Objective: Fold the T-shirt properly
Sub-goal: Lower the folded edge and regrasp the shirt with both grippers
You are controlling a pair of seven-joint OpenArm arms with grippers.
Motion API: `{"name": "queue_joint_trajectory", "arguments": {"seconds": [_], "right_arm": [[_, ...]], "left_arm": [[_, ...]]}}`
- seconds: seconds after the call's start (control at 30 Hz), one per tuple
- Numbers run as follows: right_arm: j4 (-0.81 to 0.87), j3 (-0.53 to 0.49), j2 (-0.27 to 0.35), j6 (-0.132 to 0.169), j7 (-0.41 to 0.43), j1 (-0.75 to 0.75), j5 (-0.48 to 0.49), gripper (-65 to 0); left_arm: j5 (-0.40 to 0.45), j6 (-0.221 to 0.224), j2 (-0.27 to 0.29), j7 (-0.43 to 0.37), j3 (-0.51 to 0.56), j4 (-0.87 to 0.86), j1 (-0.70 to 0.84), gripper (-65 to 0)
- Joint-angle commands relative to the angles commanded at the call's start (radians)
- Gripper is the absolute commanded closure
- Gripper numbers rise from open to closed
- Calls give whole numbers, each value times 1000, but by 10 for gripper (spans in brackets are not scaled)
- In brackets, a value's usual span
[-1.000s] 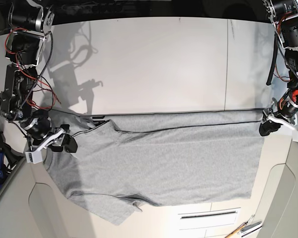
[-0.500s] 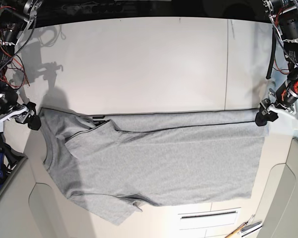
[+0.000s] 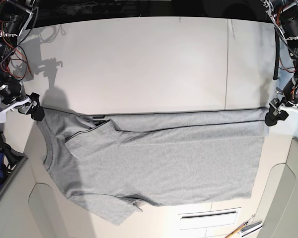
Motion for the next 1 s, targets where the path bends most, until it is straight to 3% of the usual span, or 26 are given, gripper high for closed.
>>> {"name": "queue_joint_trajectory", "arguments": {"seconds": [0.13, 0.27, 0.5, 0.83, 1.0], "right_arm": [[0, 0, 0, 0, 0, 0, -1, -441], [-12, 0, 0, -8, 1, -3, -21, -441], [-111, -12, -6, -7, 27, -2, -14, -441], [-111, -15, -104, 5, 30, 11, 29, -441], [-111, -31, -117, 4, 30, 53, 30, -441]], "left_arm": [[6, 0, 0, 10, 1, 0, 19, -419], [72, 0, 1, -24, 1, 0, 59, -452], [73, 0, 38, -32, 38, 0, 77, -452], [74, 0, 81, -77, 87, 0, 74, -451], [89, 0, 89, -90, 87, 0, 65, -448]]}}
